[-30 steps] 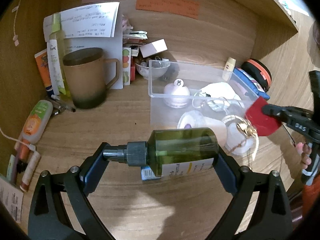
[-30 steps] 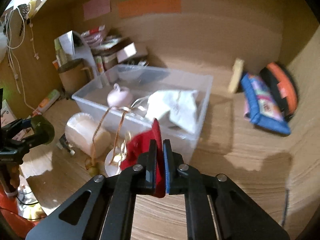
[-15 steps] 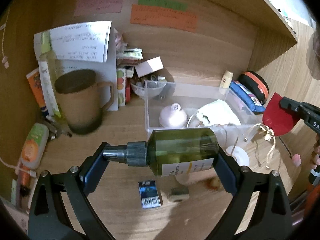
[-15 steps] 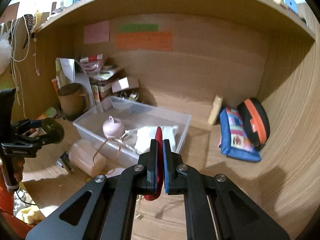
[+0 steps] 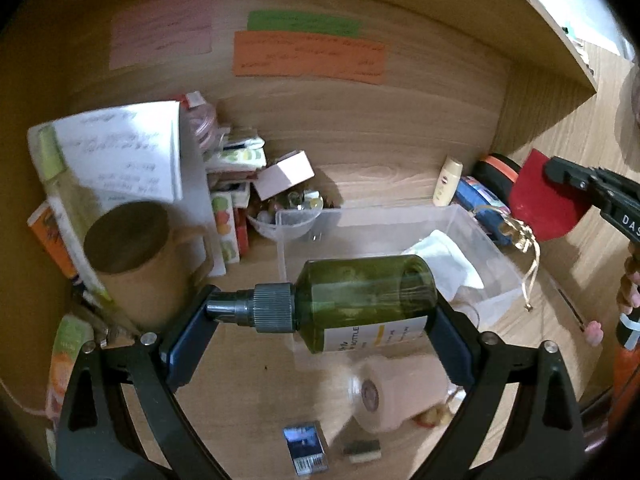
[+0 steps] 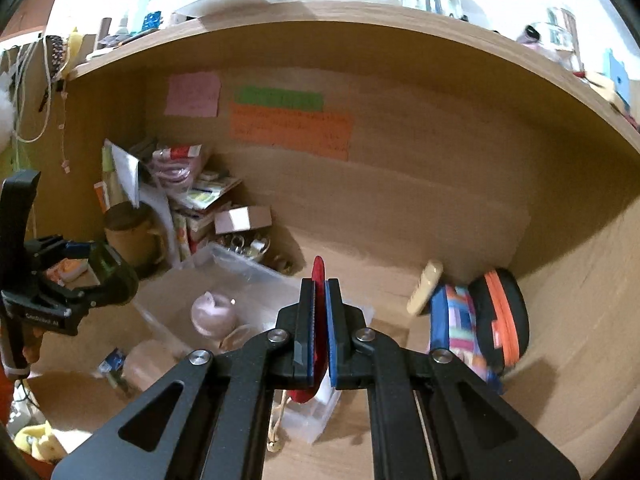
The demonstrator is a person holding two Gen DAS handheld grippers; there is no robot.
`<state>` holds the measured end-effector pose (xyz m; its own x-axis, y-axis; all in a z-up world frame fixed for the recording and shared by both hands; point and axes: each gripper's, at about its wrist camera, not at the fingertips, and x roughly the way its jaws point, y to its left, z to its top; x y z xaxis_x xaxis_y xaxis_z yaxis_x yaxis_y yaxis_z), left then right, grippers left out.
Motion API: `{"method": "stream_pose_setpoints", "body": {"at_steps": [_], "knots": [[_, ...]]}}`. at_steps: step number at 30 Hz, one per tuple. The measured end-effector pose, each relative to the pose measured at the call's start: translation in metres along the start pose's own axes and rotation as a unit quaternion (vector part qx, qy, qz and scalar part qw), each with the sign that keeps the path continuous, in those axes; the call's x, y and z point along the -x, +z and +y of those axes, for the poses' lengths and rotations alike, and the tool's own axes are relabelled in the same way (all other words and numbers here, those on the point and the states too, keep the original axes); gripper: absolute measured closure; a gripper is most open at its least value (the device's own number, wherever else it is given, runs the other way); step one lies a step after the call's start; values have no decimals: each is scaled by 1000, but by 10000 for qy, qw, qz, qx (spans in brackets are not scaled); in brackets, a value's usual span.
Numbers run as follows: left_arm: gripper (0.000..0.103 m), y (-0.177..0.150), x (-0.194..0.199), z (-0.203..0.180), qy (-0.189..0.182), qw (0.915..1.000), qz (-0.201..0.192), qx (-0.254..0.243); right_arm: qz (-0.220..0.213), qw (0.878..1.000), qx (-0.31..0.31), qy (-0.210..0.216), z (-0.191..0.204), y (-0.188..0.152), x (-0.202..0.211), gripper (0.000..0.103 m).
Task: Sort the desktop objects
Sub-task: 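Carry the green bottle and red pouch with both grippers over the clear box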
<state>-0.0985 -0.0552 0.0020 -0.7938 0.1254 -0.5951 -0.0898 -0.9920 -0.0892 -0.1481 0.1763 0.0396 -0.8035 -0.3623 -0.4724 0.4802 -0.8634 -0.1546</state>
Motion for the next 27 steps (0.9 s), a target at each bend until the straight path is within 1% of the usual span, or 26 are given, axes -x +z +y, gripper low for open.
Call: {"method": "stream_pose_setpoints", "body": {"at_steps": [4,10,13,21,27], "knots": [[6,17,-14,-4,-60,9999,57,-102,8,10000,51,16,4,8,-18,99],[6,33,-36,-6,-211,9995,201,-120,120,9996,-112,246,3,11,-47,99],[6,38,-52,-7,-229,9992,317,-129,167,9990,-220,340,2,10,-59,99],[6,41,-93,-10,-240,9974,667,-93,538,9958,-403,622,-1,-6,-98,99],[6,42,-121,-13,-165,9957,902,-109,737,9943,-315,710,2,-20,-116,99]]}}
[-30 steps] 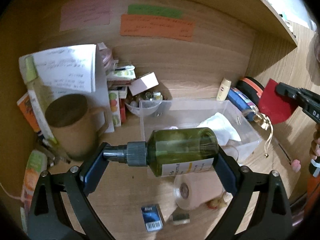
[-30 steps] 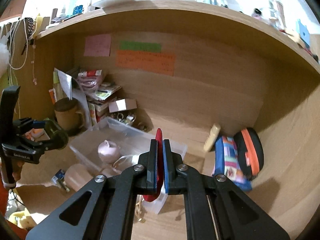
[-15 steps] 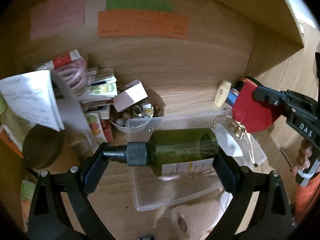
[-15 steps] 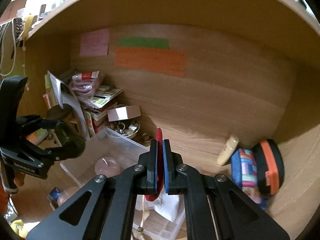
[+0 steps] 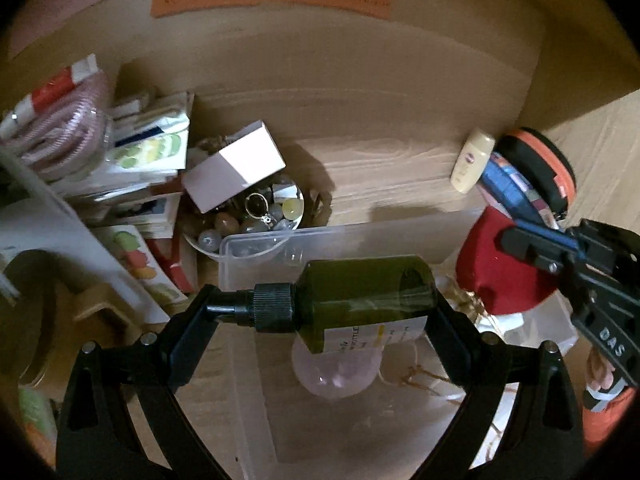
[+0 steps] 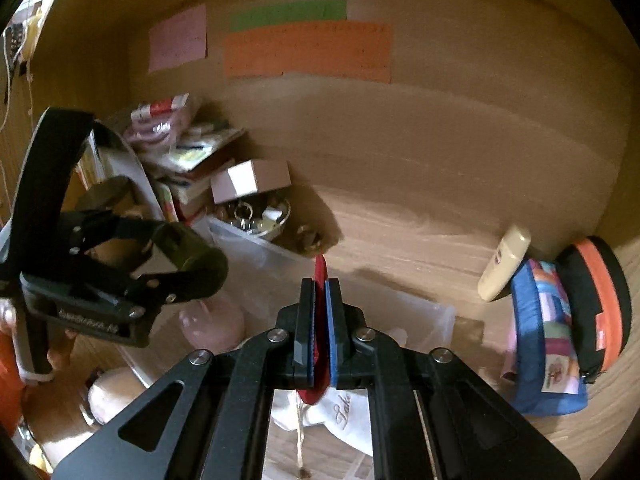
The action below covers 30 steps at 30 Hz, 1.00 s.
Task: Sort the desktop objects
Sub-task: 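Carry the green bottle and red pouch with both grippers over the clear box, then open both grippers to release the green bottle and red pouch into the box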
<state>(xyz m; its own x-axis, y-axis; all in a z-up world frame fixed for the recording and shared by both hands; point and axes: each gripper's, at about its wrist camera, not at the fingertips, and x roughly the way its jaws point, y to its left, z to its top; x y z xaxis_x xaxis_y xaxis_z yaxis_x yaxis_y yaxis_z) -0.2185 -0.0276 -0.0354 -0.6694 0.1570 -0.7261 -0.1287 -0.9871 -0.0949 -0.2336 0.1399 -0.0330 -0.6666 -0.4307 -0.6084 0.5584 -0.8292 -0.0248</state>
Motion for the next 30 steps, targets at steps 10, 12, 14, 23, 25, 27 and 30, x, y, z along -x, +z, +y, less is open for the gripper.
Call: {"method": "stream_pose_setpoints", "body": {"at_steps": [10,12,14,23,25,27,30], "knots": [[6,1,-14,-11,162,9996,37,-207,344,9994,-4,-20,-12,-11,-18,96],[6,1,-20,-13,119,9996,144,-229,415,9991,-18,-14,-15,-13,-22,95],[6,1,-21,-14,125,9994,189,-261,485,9988,-12,-27,-16,-14,-26,95],[6,2,-23,-11,-87,9992,334,-223,410,9991,-36,-38,-16,-15,-25,84],[6,3,-25,-12,-87,9990,352,-263,398,9992,-23,-53,-16,-15,-24,69],[6,3,-24,-11,-75,9990,356,-272,311,9995,-33,-96,-15,-15,-20,55],[6,4,-26,-13,-38,9990,352,-274,273,9996,-38,-102,-15,-14,-18,53]]}}
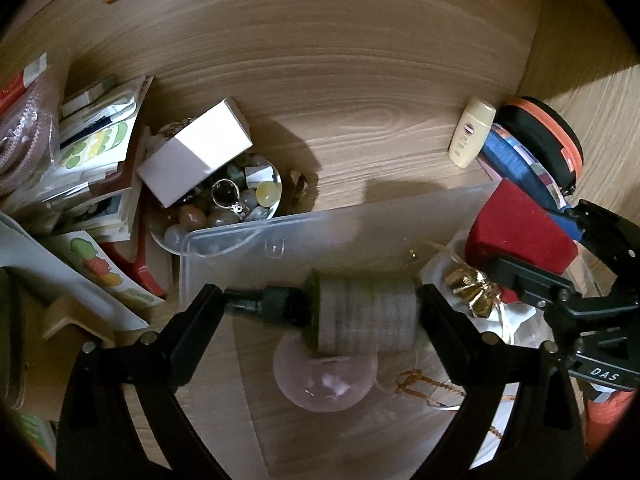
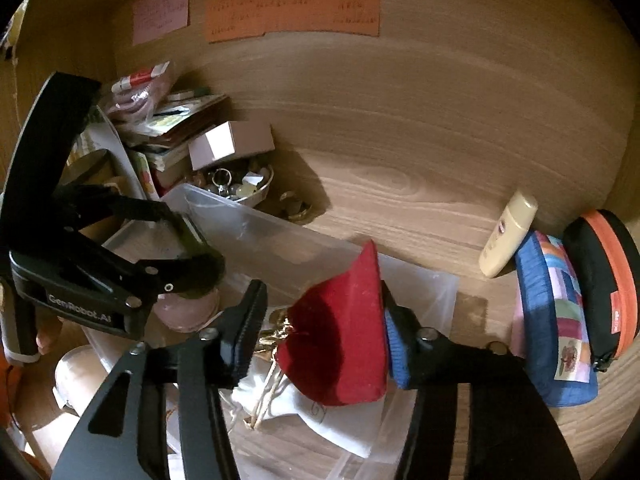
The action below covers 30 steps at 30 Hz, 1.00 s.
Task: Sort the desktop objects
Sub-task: 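Open both grippers to release the green bottle and red pouch into the box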
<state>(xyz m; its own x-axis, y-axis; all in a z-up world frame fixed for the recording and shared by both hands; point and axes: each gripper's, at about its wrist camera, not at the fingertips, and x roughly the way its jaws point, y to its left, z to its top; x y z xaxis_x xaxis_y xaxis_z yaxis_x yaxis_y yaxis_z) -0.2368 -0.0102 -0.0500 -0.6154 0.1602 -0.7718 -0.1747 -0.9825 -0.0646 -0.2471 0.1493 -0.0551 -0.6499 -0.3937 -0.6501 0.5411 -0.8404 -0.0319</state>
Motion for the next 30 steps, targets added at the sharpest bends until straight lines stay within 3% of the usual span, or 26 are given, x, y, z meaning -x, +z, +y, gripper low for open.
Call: {"method": "stream_pose_setpoints", "body": {"at_steps": [7,12,17,30], "knots": [[6,0,1,4,45,9999,-63,137,-25,10000,-34,10,0,0,3,53],[6,0,7,3,138,9997,-62,170,-255,9992,2,-314,0,4,16,33],[5,-3,38,6,228,9989,-372,191,-575,9970,36,-514,1,10,37,22],[2,-38,118,19,678,9909,-1113,345,-876,9939,0,-677,24,0,94,10]]}}
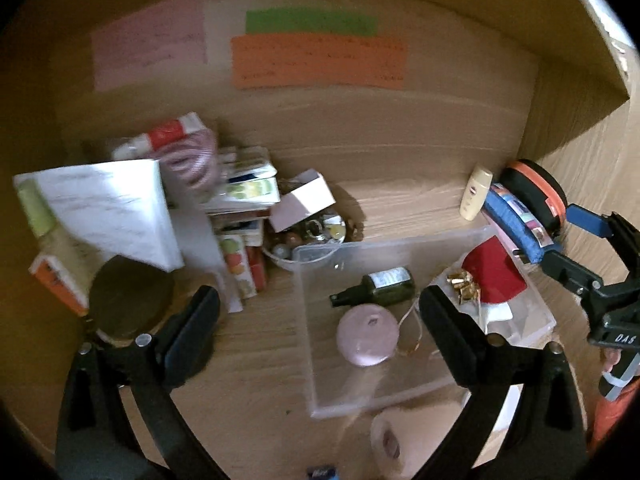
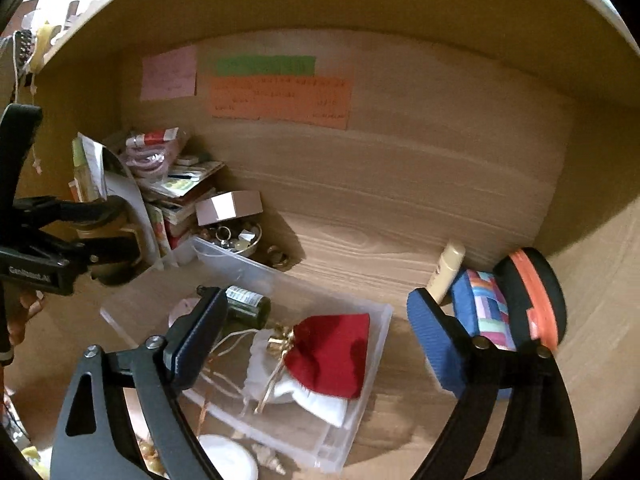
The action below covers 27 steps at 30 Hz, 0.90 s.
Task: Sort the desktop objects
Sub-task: 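Open both grippers to release the green bottle and red pouch into the box, then grasp the white cylindrical cup with the left gripper while the right gripper approaches the white lid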
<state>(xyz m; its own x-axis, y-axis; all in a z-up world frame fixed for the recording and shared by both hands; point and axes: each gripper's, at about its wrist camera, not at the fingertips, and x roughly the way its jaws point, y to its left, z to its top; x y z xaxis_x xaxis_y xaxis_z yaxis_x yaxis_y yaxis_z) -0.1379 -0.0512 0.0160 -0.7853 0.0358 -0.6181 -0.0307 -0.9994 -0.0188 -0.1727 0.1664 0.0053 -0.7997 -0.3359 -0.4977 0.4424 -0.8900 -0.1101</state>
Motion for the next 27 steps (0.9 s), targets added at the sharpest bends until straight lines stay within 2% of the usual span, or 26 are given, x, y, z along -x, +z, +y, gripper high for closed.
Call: {"method": "stream_pose_setpoints", "body": {"at_steps": [6,14,24,27], "knots": [[2,-26,23,15,77,9999,-96,25,-34,10000,30,-64,15,-17,23,9],[2,-66,30,18,120,9999,41,32,123,9999,70,-97,32,-45,36,9],[2,-103,23,-3,-71,9993,368,-91,826,9964,165,-42,40,-98,25,9],[2,-110,13,-18,-268,9980,519,-230,1147,9932,162,87,41,-114,14,9]]}}
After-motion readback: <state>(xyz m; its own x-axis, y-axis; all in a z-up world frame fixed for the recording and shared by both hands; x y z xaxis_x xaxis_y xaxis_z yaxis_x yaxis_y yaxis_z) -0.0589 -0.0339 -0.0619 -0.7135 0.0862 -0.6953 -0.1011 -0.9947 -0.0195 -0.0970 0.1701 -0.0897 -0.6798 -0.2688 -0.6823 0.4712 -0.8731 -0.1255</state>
